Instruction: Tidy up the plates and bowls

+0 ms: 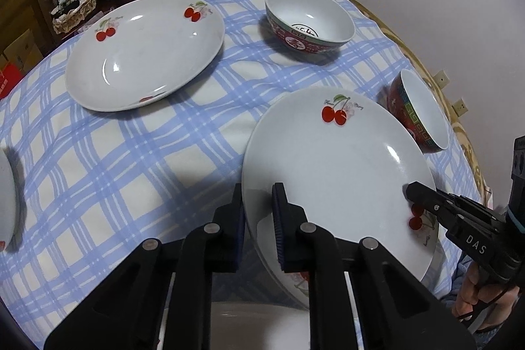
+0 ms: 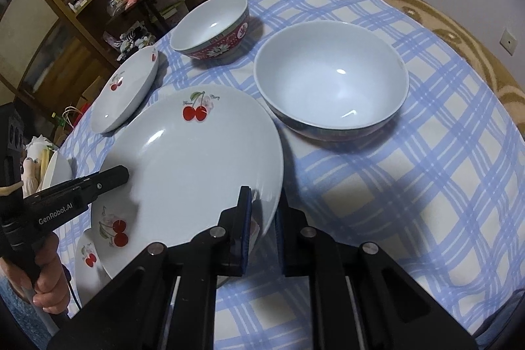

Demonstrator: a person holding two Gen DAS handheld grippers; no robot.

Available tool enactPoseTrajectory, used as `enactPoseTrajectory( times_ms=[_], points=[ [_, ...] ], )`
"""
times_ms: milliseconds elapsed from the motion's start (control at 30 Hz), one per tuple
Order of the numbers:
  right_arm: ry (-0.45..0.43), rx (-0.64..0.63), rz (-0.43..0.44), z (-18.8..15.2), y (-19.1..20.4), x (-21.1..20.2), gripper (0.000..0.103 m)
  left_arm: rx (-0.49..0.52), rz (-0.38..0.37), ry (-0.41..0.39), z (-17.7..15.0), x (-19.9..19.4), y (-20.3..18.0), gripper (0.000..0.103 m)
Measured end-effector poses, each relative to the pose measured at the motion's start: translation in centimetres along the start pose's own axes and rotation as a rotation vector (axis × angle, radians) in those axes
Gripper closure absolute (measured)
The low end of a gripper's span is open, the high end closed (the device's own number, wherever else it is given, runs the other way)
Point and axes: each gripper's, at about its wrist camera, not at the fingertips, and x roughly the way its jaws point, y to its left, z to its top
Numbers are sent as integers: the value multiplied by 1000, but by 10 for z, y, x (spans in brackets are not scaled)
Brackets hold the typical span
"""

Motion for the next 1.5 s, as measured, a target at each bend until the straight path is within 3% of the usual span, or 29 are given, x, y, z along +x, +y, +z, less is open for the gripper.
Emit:
enactPoseTrajectory(
  times_ms=[600,800,1100,1500],
  points=[
    [-26,-61,39,-11,27,-24,89,-16,26,-21,-18,-39,15,88],
    [-33,-83,60,-20,42,-35,89,-43,20,-26,-33,-56,26,87],
    [-13,-128,69,-41,73,-41,89,-79,91,-53,-63,-86,41,87],
    [-44,-187,111,-68,106,-67,89,-173,75,-76,-97,-119,67,87]
  ],
)
